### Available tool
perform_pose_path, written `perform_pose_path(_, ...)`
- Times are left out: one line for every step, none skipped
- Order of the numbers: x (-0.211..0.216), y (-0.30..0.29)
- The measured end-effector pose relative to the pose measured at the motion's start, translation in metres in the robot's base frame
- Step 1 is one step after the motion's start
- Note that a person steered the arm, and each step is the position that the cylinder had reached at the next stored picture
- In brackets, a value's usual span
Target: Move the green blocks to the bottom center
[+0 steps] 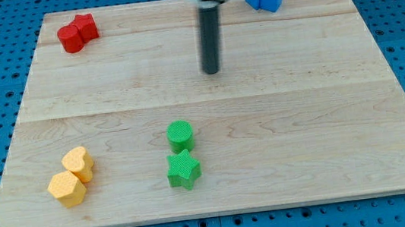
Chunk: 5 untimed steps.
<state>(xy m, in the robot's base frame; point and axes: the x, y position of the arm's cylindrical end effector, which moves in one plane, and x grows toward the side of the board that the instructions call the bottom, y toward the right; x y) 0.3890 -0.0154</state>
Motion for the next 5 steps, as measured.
perform_pose_path(0.044, -0.036)
perform_pose_path(0.080, -0.036)
perform_pose_path(0.105, -0.035)
perform_pose_path(0.106, -0.050)
perform_pose_path(0.105, -0.089)
